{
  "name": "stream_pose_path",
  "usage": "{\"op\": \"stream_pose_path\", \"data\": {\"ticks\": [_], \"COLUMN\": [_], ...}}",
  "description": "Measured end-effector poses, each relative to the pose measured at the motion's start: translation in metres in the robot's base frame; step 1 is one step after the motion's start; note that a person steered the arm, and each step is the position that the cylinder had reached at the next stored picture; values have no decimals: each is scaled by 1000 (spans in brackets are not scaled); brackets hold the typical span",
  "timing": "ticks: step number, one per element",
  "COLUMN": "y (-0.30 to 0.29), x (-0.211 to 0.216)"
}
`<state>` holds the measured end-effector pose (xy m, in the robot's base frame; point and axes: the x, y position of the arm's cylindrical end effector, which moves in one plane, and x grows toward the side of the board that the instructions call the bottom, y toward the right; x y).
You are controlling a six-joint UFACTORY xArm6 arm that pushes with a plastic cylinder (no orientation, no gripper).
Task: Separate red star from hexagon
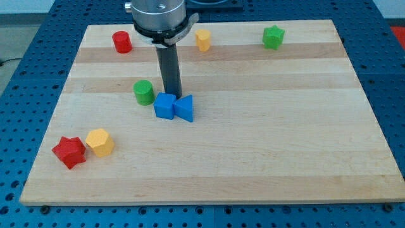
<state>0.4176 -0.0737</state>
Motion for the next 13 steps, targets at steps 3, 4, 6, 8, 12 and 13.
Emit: {"op": "stream_pose_path", "data": {"ticks": [3, 4, 6, 8, 12, 13], "y": [142, 94, -14, -178, -204, -213], "x": [104, 172, 201, 192, 30, 77]}}
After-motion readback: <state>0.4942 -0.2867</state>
